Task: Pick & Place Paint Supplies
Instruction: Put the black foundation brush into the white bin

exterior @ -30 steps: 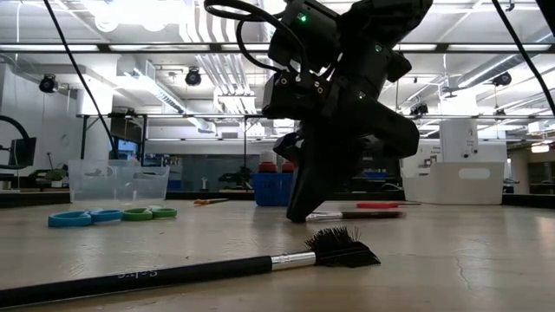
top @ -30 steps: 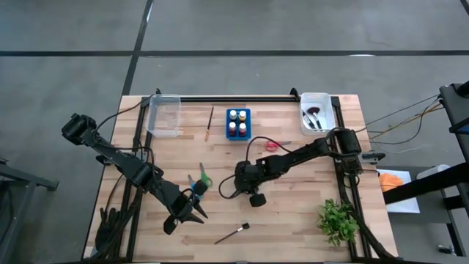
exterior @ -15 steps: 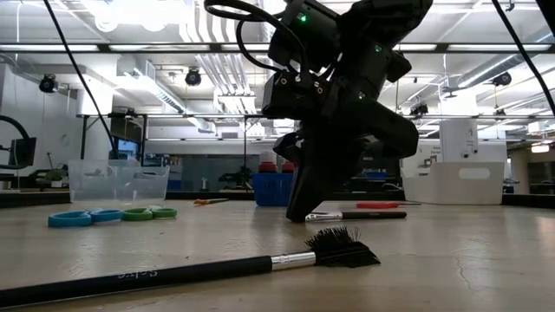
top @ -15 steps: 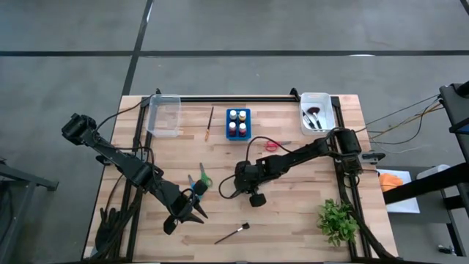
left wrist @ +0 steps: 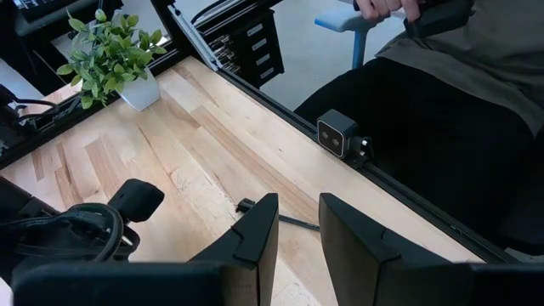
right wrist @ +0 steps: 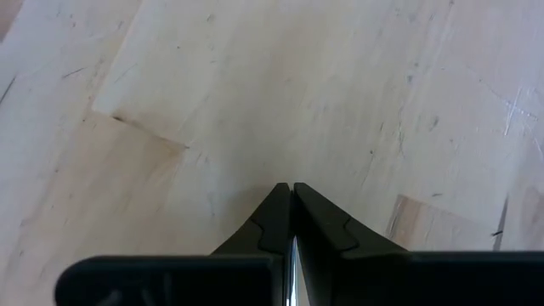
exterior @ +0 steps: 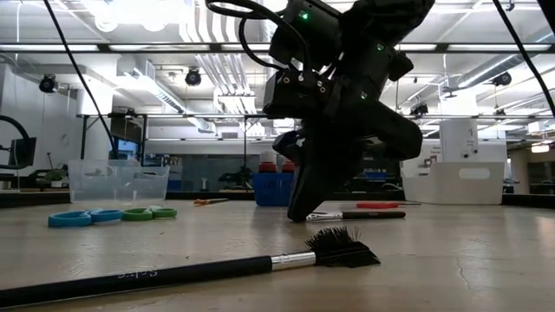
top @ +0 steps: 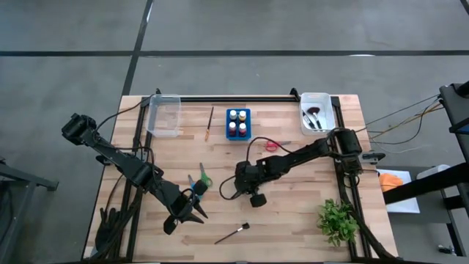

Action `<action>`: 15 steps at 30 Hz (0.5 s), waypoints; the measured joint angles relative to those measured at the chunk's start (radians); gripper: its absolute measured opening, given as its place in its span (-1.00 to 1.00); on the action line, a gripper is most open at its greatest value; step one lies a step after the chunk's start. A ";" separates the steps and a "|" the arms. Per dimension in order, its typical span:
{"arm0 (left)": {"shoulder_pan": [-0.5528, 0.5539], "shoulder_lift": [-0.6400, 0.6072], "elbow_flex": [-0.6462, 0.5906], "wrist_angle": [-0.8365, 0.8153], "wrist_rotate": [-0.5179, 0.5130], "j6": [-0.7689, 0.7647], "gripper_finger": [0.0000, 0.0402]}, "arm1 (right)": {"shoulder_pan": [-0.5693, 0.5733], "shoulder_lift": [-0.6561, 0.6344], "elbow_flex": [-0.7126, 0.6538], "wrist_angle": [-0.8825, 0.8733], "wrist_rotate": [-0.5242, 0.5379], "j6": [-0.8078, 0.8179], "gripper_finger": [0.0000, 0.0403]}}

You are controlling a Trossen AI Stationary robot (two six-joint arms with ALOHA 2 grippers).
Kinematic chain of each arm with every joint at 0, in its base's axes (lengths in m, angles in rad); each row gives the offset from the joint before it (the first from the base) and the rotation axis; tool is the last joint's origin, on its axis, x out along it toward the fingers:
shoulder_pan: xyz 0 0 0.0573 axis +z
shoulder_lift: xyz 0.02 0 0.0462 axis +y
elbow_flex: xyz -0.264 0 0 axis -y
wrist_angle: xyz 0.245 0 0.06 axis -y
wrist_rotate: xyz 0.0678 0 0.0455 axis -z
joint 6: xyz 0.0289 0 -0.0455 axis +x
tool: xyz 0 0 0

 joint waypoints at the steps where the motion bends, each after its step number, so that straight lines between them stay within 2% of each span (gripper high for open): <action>1: 0.000 0.000 0.000 0.000 0.000 0.000 -0.53 | 0.002 -0.005 -0.001 -0.001 0.000 0.000 -0.94; 15: 0.000 0.000 0.000 0.000 0.000 0.000 -0.53 | 0.024 -0.149 -0.001 -0.016 0.049 -0.026 -0.95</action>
